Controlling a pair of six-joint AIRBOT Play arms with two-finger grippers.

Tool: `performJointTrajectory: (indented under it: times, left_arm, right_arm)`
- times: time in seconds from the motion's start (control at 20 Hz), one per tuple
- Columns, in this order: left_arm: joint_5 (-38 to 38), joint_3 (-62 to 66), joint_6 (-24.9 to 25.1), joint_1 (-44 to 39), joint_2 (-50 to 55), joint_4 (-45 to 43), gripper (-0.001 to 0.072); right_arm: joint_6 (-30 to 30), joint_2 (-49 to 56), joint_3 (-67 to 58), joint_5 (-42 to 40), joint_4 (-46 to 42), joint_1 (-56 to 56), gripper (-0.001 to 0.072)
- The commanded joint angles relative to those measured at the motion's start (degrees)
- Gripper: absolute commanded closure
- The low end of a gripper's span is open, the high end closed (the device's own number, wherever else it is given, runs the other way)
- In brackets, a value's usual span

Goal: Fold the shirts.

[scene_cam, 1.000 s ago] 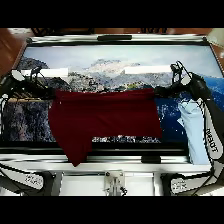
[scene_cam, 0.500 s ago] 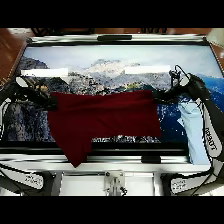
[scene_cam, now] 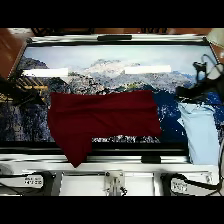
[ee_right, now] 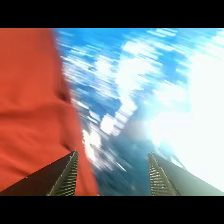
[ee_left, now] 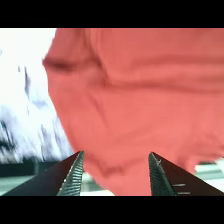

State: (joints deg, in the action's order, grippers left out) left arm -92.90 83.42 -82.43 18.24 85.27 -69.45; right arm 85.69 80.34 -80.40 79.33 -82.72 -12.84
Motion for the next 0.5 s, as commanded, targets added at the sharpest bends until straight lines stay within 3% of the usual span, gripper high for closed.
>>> performJointTrajectory:
  times: [0.0,0.2,0.3,0.4,0.45]
  left_arm:
    - [0.7,-13.7,-0.2,2.2,-11.8,6.2,0.023]
    - [7.8,-36.8,3.9,2.3,-21.4,8.3,0.0231]
    - [9.5,-44.5,9.2,2.3,-22.5,11.3,0.0236]
    - [11.4,-49.5,11.3,2.3,-22.5,11.6,0.0308]
    - [12.7,-51.7,11.6,2.3,-22.5,11.6,0.0308]
  right_arm:
    - [-1.3,-6.8,0.6,5.8,-2.2,-6.2,0.0166]
    - [-3.1,-11.3,1.9,6.3,-1.7,-7.6,0.0166]
    - [-3.2,-11.3,2.0,7.4,0.4,-7.6,0.0166]
    - [-3.2,-11.3,2.1,7.2,2.2,-7.6,0.0166]
    - [-3.2,-11.3,2.1,7.3,2.8,-7.6,0.0166]
